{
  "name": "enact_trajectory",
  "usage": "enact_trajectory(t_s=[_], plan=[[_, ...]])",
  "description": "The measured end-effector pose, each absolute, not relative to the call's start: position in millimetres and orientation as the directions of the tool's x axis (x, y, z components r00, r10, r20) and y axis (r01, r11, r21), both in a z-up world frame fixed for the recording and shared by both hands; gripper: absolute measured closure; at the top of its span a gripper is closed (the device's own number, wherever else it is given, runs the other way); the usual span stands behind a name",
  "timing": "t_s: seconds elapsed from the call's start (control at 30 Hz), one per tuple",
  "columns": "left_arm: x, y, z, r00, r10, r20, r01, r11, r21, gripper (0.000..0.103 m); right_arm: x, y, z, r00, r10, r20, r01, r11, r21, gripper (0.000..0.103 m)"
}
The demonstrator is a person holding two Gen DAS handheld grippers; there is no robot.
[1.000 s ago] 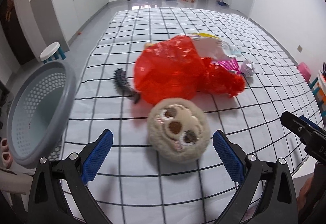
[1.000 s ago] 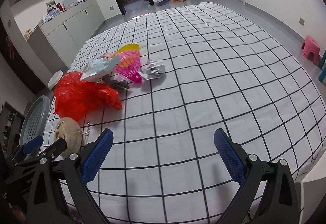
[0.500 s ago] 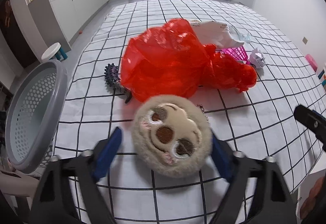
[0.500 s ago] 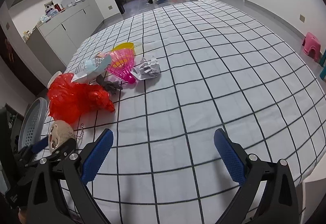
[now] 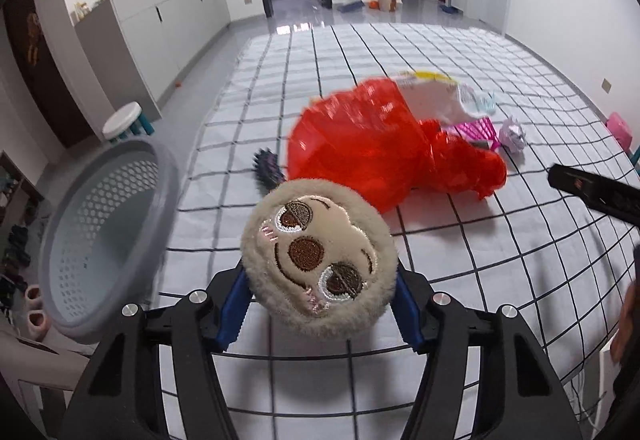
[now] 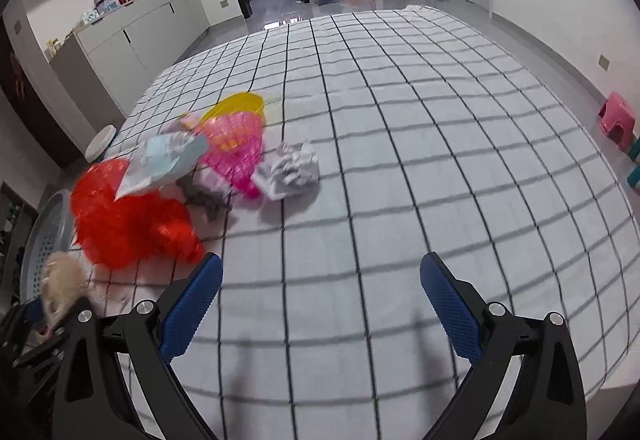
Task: Collect trash
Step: 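Lift the sloth plush with the left tool while the right tool grasps crumpled paper, then carry plush and paper over the grey basket and open both tools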
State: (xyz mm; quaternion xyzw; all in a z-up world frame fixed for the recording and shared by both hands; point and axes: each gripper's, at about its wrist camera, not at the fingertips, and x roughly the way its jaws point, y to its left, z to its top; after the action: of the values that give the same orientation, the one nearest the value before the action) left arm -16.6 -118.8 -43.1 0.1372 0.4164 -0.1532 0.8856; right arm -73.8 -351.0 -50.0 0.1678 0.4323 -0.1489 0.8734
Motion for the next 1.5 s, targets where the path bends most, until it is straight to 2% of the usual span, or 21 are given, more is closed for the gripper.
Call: enact_trajectory(t_s=[0.27, 0.53, 0.6, 0.67, 0.8, 0.83, 0.97, 1.5], plan=[[-23, -110, -24, 0.646, -0.172, -0.744, 0.381, 0.917, 0.119, 0.043, -30, -365, -51, 0.578, -0.125, -0.807, 0.401, 0.904, 0.147, 0.009], [-20, -102, -23, 0.646, -0.166, -0.745, 0.364, 0.925, 0.11, 0.043, -3, -368, -64, 0.547, -0.16, -0.821, 0.41, 0.907, 0.096, 0.01], [-18, -100, -22, 0.647, -0.166, -0.744, 0.36, 0.927, 0.107, 0.043, -2, -368, -67, 0.542, -0.166, -0.824, 0.414, 0.906, 0.09, 0.016], [-18, -98, -22, 0.647, -0.167, -0.744, 0.359, 0.928, 0.103, 0.043, 0, -369, -70, 0.531, -0.169, -0.83, 0.415, 0.906, 0.081, 0.035], [-18, -97, -24, 0.643, -0.168, -0.747, 0.357, 0.929, 0.098, 0.043, -1, -366, -75, 0.524, -0.168, -0.835, 0.399, 0.915, 0.066, 0.051], [-17, -97, -24, 0.642, -0.167, -0.748, 0.355, 0.93, 0.097, 0.043, -1, -364, -74, 0.527, -0.169, -0.833, 0.393, 0.917, 0.062, 0.062], [-16, -94, -24, 0.642, -0.162, -0.749, 0.346, 0.933, 0.095, 0.043, -4, -363, -72, 0.544, -0.154, -0.825, 0.381, 0.921, 0.08, 0.074], [-12, -61, -12, 0.673, -0.139, -0.727, 0.279, 0.957, 0.075, 0.043, -49, -328, -32, 0.617, -0.104, -0.78, 0.342, 0.928, 0.147, 0.079]])
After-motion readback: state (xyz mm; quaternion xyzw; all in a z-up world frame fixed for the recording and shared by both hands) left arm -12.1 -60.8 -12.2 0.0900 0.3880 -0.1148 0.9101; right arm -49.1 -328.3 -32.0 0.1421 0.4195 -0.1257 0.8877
